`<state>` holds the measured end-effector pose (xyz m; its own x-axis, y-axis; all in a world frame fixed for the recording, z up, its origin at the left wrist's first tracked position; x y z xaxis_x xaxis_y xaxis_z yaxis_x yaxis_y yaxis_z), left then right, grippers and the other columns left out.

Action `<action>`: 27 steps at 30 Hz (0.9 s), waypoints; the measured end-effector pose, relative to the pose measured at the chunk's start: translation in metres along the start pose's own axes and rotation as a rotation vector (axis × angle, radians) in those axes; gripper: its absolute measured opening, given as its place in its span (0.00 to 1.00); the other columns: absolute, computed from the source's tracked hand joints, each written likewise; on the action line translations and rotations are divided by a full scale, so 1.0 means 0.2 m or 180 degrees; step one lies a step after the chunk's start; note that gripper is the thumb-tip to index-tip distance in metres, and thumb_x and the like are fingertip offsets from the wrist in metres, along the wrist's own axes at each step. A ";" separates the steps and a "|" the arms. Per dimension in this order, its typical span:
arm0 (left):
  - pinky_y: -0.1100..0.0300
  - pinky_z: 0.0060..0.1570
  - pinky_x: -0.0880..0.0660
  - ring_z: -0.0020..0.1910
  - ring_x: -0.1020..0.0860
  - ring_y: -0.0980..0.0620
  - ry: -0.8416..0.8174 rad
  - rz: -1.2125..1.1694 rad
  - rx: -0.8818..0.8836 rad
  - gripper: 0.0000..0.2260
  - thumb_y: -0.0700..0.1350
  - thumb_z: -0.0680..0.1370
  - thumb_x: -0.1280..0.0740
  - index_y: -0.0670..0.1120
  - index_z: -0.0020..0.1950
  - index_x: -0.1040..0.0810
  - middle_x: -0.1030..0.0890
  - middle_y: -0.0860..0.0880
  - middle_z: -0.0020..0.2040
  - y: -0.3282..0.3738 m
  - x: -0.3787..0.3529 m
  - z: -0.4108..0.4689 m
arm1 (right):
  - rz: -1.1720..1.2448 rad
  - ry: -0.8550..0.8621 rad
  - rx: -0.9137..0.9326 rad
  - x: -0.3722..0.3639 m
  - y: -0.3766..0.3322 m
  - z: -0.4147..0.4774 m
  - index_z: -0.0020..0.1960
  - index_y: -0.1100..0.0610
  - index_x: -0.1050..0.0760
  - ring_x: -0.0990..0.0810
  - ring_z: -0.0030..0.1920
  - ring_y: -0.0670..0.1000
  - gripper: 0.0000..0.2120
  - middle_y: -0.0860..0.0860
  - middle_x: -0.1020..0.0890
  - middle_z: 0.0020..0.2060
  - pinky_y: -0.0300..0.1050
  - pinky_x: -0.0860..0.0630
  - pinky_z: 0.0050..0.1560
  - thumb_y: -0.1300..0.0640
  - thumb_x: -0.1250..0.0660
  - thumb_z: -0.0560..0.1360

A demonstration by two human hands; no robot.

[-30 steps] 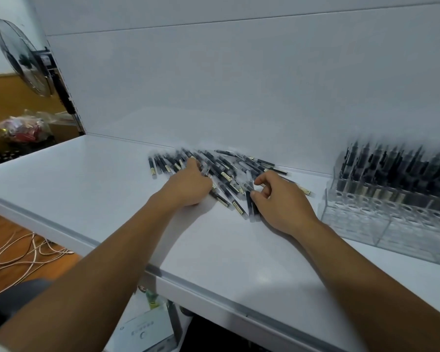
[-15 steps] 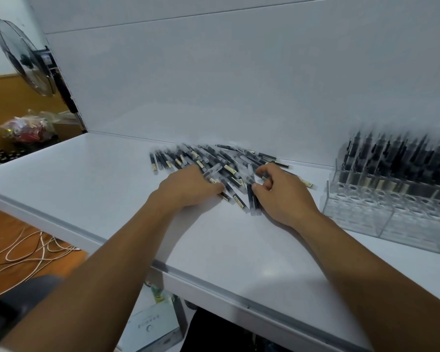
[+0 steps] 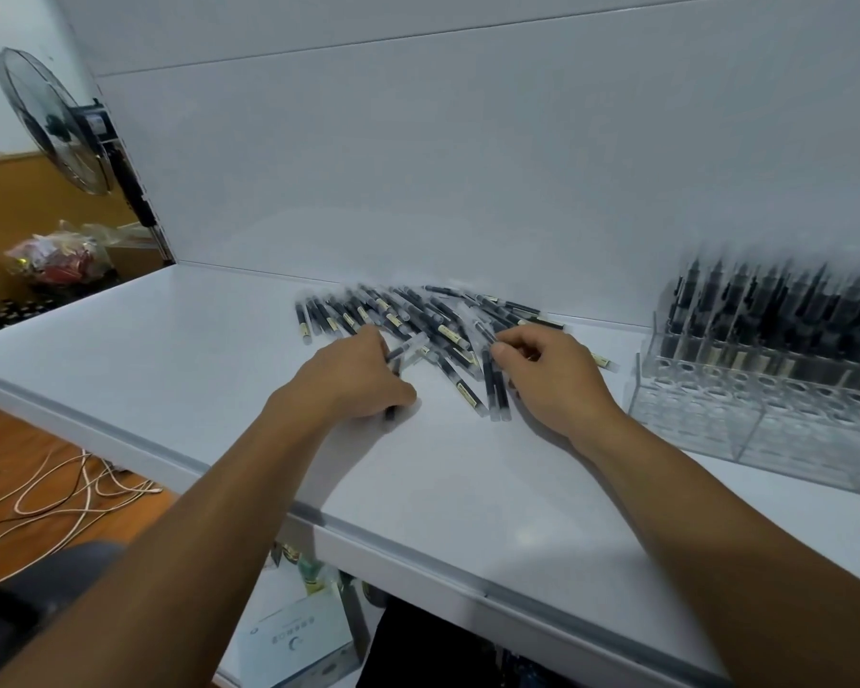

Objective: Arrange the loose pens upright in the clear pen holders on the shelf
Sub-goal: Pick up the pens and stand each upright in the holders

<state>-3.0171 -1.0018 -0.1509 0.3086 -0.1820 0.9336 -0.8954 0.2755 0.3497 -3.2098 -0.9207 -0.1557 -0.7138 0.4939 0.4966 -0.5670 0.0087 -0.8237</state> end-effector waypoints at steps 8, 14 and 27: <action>0.56 0.41 0.30 0.46 0.25 0.48 0.0197 0.0337 -0.0111 0.10 0.48 0.75 0.35 0.48 0.54 0.29 0.26 0.51 0.43 -0.05 0.03 -0.03 | 0.0036 -0.0120 -0.0036 -0.02 0.00 -0.02 0.47 0.49 0.21 0.25 0.37 0.40 0.04 0.42 0.21 0.37 0.38 0.28 0.41 0.54 0.35 0.78; 0.57 0.40 0.29 0.39 0.23 0.50 0.0541 -0.0351 -0.0403 0.05 0.46 0.78 0.38 0.52 0.53 0.29 0.23 0.53 0.41 -0.11 0.09 -0.09 | 0.0924 -0.0017 -0.0191 0.00 -0.10 -0.05 0.43 0.51 0.21 0.25 0.36 0.46 0.06 0.49 0.18 0.37 0.34 0.28 0.38 0.56 0.33 0.78; 0.73 0.31 0.31 0.32 0.24 0.61 -0.0309 -0.2975 -0.1869 0.07 0.40 0.76 0.31 0.47 0.53 0.20 0.19 0.51 0.39 0.75 0.00 -0.19 | 0.0788 0.0529 -0.0080 0.65 -0.10 -0.18 0.51 0.53 0.21 0.20 0.38 0.37 0.05 0.49 0.15 0.43 0.33 0.26 0.41 0.54 0.32 0.78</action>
<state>-3.1395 -0.9246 -0.0956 0.7342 -0.6179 0.2815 -0.0236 0.3911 0.9201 -3.2755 -0.8248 -0.0847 -0.7509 0.6192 0.2298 -0.3722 -0.1093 -0.9217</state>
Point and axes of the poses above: each hand's wrist, its own z-axis towards the middle knuckle, its own x-axis out of the back of the hand, y = z × x, the point moved 8 cm from there along z, towards the middle knuckle
